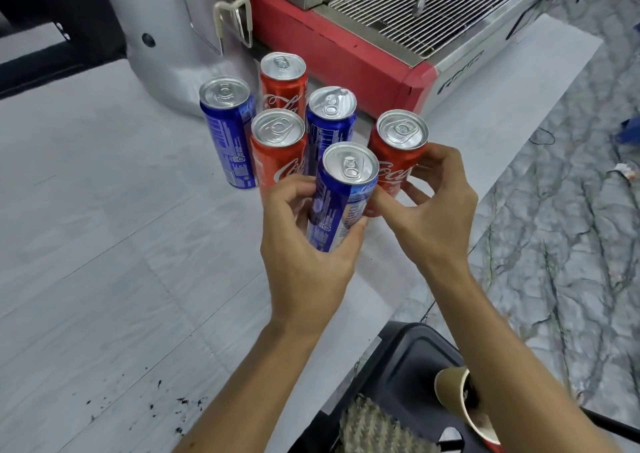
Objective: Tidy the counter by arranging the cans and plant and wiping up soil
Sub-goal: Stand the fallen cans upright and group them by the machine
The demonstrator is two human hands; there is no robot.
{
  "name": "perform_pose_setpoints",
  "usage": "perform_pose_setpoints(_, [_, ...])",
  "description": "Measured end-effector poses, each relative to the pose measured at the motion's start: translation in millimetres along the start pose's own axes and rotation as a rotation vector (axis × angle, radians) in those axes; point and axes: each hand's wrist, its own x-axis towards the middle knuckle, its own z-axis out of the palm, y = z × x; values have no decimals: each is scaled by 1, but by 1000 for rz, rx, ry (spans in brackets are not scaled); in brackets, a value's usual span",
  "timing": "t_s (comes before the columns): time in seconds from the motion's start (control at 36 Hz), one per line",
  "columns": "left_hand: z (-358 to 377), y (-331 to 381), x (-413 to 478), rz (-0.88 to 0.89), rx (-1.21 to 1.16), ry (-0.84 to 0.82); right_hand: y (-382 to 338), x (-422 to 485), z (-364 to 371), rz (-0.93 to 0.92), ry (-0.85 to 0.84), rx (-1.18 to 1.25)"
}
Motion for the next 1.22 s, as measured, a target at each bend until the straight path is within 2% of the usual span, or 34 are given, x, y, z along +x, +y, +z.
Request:
perform_pose_setpoints(0.67, [0,-9,-5,-87,14,-3,10,-6,2,18,-49,-45])
perform_pose_setpoints(0.86, [-6,-7,-12,-130,135,-16,8,-12,-7,72,-148,-97])
perform_pose_setpoints(1.06, [-30,2,-31,-133,237,-127,7,-38,-31,142,-203,-293])
perform_pose_setpoints(1.22, [-60,10,-49,-163,454,-334,-10,-67,-49,64,-315,-439])
